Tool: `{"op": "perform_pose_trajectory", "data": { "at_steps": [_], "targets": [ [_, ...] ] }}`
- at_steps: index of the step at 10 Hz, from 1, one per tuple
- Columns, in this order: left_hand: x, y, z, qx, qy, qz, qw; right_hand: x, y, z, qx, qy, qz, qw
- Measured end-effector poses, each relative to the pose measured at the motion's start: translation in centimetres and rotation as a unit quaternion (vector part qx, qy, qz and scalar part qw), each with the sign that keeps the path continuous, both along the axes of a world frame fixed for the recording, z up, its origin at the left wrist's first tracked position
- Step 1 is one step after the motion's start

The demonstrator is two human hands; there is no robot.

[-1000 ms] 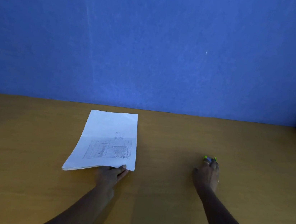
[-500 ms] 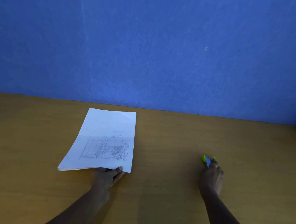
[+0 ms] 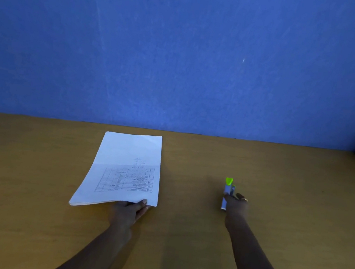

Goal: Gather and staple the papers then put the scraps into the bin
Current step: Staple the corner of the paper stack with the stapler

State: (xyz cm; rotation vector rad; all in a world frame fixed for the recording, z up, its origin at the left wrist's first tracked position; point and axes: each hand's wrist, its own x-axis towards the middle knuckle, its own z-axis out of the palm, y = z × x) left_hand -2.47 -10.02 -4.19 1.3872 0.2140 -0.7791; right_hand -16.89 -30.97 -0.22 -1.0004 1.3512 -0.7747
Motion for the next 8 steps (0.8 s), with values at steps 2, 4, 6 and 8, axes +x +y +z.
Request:
{"op": "perform_pose_trajectory", "data": {
  "at_steps": [2, 4, 6, 8],
  "targets": [
    [-0.3, 0.0, 0.9, -0.008, -0.002, 0.006, 1.0, 1.4, 3.3, 1.4, 0.119, -0.117, 0.17, 0.971],
    [-1.7, 0.9, 3.6, -0.045, -0.027, 0.027, 0.998, 2.4, 7.0, 2.1, 0.083, -0.094, 0.263, 0.957],
    [-3.1, 1.4, 5.7, -0.09, -0.065, 0.049, 0.993, 3.4, 10.8, 2.3, -0.035, -0.009, 0.323, 0.946],
    [-3.5, 1.7, 6.2, -0.084, -0.08, 0.054, 0.992, 4.1, 12.4, 2.3, -0.034, -0.01, 0.31, 0.95]
  ]
}}
